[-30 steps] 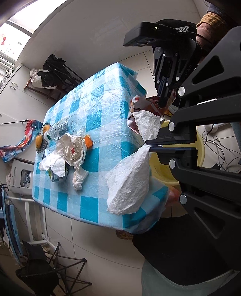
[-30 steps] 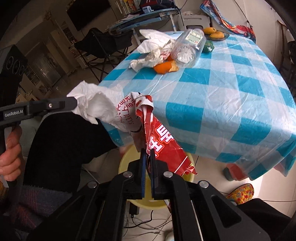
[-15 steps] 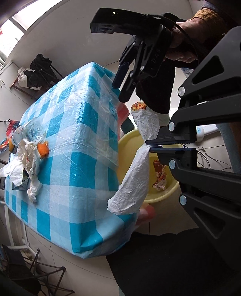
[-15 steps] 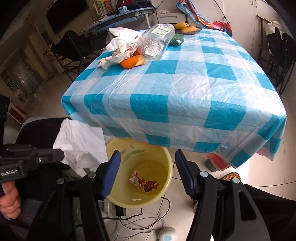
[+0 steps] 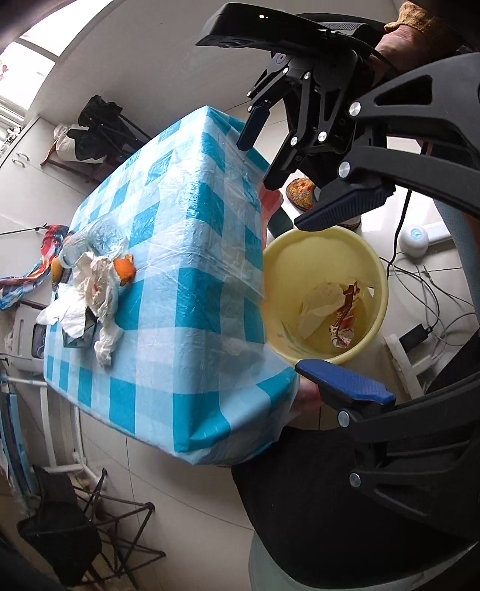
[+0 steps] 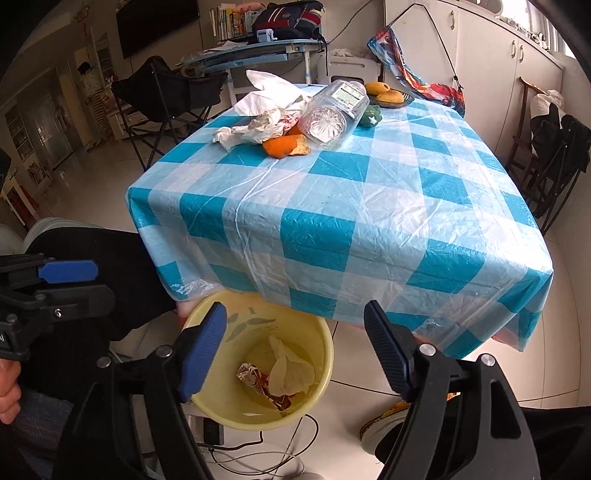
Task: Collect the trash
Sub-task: 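Raise both open grippers from the bucket back toward the table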
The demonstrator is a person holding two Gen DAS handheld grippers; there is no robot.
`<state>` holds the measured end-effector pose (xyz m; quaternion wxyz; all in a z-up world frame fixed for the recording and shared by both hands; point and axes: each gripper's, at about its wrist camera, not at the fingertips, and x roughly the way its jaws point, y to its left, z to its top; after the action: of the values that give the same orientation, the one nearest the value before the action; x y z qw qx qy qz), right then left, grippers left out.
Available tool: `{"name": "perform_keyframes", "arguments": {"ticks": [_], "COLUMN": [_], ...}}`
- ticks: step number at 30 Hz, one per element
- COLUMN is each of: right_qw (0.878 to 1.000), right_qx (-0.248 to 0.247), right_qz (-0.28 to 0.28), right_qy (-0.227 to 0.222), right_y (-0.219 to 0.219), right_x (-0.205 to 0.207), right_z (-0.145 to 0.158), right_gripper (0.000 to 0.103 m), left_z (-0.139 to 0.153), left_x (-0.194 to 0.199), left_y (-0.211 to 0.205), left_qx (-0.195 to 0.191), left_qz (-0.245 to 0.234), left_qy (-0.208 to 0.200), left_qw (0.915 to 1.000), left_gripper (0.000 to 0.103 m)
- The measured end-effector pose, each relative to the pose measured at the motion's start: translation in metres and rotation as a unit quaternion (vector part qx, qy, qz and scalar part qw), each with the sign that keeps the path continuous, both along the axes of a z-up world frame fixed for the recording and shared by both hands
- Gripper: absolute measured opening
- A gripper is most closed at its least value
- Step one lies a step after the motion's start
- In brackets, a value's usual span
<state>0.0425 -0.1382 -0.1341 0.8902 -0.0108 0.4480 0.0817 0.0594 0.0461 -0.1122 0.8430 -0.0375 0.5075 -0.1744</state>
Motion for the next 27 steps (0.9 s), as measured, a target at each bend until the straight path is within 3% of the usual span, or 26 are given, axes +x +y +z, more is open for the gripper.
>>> {"name": "perform_keyframes", "arguments": {"ticks": [5,14,27], "right_qw": [1.0,0.999,0.998], "right_qx": [-0.021,-0.042,-0.03], "right_qz": [0.006,0.019,0.03], "right_qy": [-0.002,-0.018,-0.048], "right_y": [0.007,0.014,0.014], "right_x": [-0.002,-0.006,-0.012], "right_z": [-0.002,0.0,0.01], "right_gripper": [0.079,0.082,0.087], "left_z": [0.01,0.018,0.024], "left_x": [0.002,-0.001,0.001], "left_y": [0.021,0.027,0.035], "left_qx": [-0.007,0.007,0.014], "left_qz": [0.037,0.058,0.083], "left_qy": [-0.017,-0.038,-0.048], "left_qw": [0.9991,0.9975,0.9953], "left_gripper": [0.078,0.084,0.088]}}
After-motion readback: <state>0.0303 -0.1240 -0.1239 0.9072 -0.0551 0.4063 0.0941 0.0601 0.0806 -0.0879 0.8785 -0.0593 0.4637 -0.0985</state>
